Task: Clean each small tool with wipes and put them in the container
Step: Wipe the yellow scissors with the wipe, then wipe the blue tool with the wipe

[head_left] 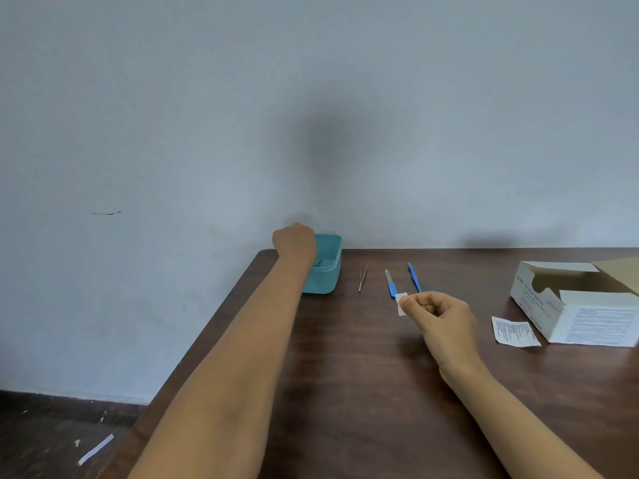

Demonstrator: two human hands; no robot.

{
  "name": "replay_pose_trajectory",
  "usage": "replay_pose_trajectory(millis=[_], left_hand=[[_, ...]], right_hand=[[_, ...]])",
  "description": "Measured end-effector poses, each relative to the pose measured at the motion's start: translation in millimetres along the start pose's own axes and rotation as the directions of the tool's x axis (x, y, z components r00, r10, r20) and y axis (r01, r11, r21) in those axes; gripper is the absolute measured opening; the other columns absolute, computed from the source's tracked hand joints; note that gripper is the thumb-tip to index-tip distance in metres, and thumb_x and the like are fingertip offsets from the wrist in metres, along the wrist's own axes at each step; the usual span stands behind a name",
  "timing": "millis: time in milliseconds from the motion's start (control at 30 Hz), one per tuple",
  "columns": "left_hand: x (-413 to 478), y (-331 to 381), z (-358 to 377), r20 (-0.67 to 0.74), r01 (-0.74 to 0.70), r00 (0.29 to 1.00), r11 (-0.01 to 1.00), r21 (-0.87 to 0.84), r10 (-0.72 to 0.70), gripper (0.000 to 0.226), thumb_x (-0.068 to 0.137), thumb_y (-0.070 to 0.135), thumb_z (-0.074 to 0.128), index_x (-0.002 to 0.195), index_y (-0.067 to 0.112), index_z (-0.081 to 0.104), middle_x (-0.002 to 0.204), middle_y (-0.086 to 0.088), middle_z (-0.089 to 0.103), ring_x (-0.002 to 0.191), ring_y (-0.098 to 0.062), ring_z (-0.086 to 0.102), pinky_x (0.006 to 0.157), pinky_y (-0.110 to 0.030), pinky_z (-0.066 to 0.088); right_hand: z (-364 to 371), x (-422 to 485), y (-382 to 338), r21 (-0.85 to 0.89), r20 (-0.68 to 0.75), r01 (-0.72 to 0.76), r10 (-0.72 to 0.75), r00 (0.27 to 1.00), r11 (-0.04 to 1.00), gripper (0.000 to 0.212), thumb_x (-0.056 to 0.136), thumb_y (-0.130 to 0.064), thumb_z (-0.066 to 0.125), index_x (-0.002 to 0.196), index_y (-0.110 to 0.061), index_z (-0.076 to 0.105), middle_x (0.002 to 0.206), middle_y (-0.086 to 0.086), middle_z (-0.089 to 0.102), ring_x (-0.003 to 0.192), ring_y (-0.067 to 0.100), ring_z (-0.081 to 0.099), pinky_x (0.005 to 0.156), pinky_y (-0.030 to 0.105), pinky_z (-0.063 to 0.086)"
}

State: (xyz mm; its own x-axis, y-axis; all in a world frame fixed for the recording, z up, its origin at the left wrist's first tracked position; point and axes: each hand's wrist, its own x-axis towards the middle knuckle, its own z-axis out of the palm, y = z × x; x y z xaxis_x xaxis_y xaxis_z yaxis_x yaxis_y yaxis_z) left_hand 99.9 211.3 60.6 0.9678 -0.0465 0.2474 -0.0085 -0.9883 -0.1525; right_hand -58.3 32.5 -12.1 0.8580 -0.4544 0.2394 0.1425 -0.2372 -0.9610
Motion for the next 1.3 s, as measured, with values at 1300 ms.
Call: replay_pose_trajectory(millis=[1300], left_hand=[[-68,2,-4,-0.038,-0.012,0.999,0.894,-0.449,-0.006,0.021,0.091,0.033,0.061,0.104,0.021,0.074,0.109,-0.003,0.069,0.098,-0.024,0.063,0.073,-0.031,0.042]], right_hand=[[-2,9,10,0.253,-0.124,-0.064,0.098,0.987,0.965,0.013,0.081,-0.024,0.074,0.069,-0.021,0.070,0.069,0.004,0.061,0.068,0.012,0.050,0.068,0.028,0.042]])
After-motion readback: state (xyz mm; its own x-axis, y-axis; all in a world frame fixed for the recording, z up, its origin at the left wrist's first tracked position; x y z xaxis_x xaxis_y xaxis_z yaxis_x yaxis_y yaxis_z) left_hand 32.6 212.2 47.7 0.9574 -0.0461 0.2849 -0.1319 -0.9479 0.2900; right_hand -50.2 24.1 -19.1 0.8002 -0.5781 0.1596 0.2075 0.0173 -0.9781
